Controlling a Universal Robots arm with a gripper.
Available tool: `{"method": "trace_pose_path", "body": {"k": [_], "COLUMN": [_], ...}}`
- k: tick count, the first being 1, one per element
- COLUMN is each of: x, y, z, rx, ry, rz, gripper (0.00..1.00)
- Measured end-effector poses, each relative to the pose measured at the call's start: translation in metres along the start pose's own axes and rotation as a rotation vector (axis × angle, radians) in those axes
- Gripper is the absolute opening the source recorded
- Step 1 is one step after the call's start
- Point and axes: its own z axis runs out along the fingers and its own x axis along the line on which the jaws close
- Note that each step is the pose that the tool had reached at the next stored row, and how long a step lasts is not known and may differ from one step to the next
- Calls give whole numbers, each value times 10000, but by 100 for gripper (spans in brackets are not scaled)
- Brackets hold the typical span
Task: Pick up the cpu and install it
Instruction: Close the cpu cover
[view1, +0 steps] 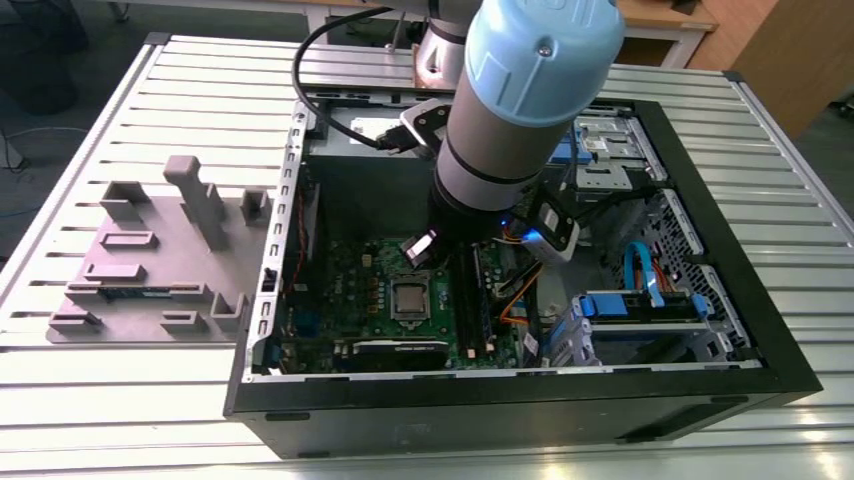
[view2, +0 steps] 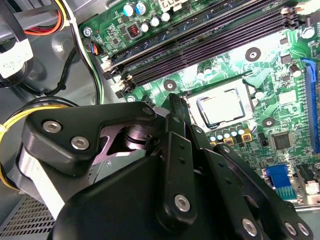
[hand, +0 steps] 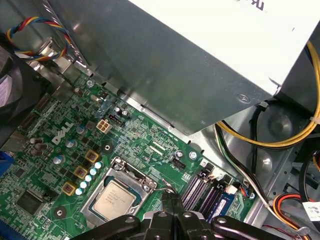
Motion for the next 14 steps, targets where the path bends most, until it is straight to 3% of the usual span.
{"method": "trace_pose_path", "body": {"k": [9,14], "x": [9,46], "y": [7,-23], "z": [-1,-18], "rx": [8,8], "ry": [-14,-32], "rz": [-3,-7], "gripper": [11,11]}}
